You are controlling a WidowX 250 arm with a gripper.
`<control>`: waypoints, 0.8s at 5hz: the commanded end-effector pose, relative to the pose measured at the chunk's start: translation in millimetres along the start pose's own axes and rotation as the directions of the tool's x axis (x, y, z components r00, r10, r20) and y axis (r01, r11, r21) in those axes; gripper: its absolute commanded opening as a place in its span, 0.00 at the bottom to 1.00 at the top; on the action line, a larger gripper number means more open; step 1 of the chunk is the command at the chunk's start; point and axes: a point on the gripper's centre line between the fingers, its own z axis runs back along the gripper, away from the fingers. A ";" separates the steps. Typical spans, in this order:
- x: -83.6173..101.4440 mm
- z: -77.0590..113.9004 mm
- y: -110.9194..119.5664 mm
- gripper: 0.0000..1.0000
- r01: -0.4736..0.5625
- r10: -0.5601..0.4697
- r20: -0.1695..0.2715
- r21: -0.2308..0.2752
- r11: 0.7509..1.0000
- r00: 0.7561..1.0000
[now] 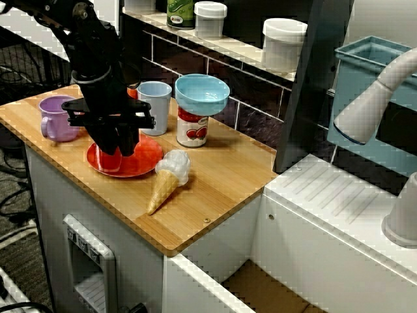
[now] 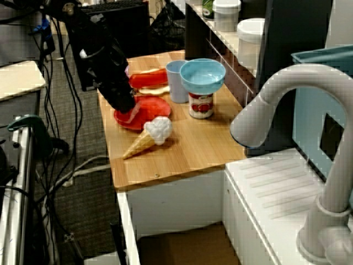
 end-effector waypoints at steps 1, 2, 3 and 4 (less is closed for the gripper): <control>3.6 -9.1 -0.6 0.00 0.021 -0.021 0.016 0.007 1.000 1.000; 1.4 -16.8 -1.4 0.00 0.026 -0.026 0.020 0.021 0.999 0.999; 1.2 -23.1 -4.0 0.00 0.025 -0.025 0.017 0.028 0.999 1.000; 4.0 -26.8 -11.9 0.00 0.017 -0.018 0.018 0.028 0.999 1.000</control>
